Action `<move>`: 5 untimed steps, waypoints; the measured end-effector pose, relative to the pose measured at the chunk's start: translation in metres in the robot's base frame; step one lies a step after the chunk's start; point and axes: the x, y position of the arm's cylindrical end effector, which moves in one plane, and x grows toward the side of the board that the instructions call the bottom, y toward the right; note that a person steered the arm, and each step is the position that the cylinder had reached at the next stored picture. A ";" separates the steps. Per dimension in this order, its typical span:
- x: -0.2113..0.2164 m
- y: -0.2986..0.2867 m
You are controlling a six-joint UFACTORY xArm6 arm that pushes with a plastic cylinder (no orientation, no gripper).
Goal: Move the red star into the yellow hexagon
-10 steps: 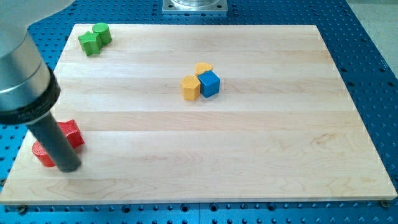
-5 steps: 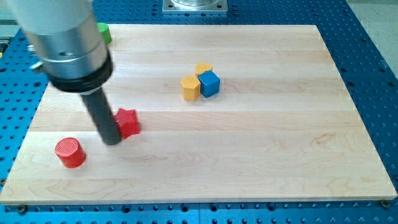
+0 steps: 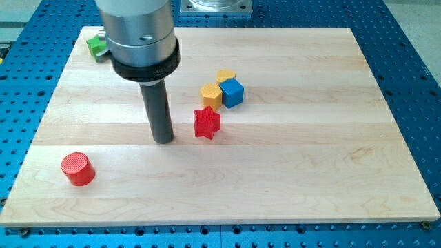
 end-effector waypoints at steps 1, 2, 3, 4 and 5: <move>-0.001 0.050; 0.001 0.058; -0.018 0.070; -0.021 0.075; -0.023 0.079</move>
